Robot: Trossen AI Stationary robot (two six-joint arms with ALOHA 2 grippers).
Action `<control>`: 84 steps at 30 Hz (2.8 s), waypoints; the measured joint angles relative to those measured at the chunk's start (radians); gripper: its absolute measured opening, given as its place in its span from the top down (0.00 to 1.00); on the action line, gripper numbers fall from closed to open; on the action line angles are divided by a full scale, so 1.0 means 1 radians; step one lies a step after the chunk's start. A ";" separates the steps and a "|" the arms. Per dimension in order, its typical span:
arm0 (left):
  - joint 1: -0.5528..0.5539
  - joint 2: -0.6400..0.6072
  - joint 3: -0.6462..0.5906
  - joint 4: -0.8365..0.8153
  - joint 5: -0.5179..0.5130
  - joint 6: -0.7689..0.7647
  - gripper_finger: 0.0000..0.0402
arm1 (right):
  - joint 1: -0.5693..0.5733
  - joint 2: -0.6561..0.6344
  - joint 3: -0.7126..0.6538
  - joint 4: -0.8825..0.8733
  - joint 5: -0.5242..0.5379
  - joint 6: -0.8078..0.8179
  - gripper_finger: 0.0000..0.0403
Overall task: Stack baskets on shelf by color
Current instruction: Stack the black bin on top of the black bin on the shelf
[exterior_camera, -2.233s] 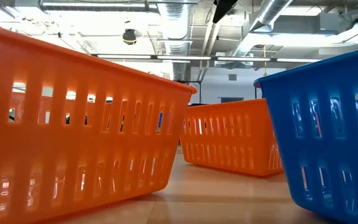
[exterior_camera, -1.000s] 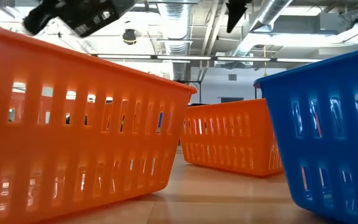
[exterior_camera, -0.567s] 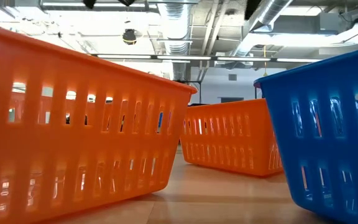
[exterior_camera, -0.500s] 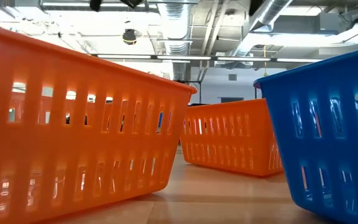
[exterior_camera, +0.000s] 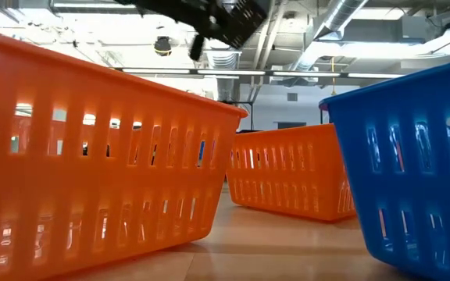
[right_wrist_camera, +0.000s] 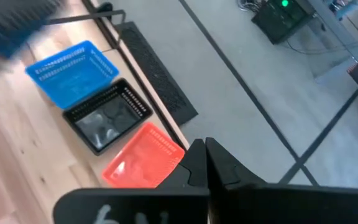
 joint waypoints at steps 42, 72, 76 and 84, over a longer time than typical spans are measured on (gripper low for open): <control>0.046 0.400 0.382 -0.464 -0.237 -0.159 1.00 | -0.121 -0.156 0.000 0.000 0.020 -0.147 1.00; -0.117 0.406 0.381 -0.582 -0.680 -0.591 1.00 | -0.237 -0.226 0.000 0.000 0.015 -0.264 1.00; -0.125 0.406 0.381 -0.633 -0.681 -0.623 1.00 | -0.237 -0.225 0.000 0.000 0.015 -0.264 1.00; -0.132 0.490 0.380 -0.575 -0.645 -0.643 1.00 | -0.237 -0.225 0.000 0.000 0.006 -0.264 1.00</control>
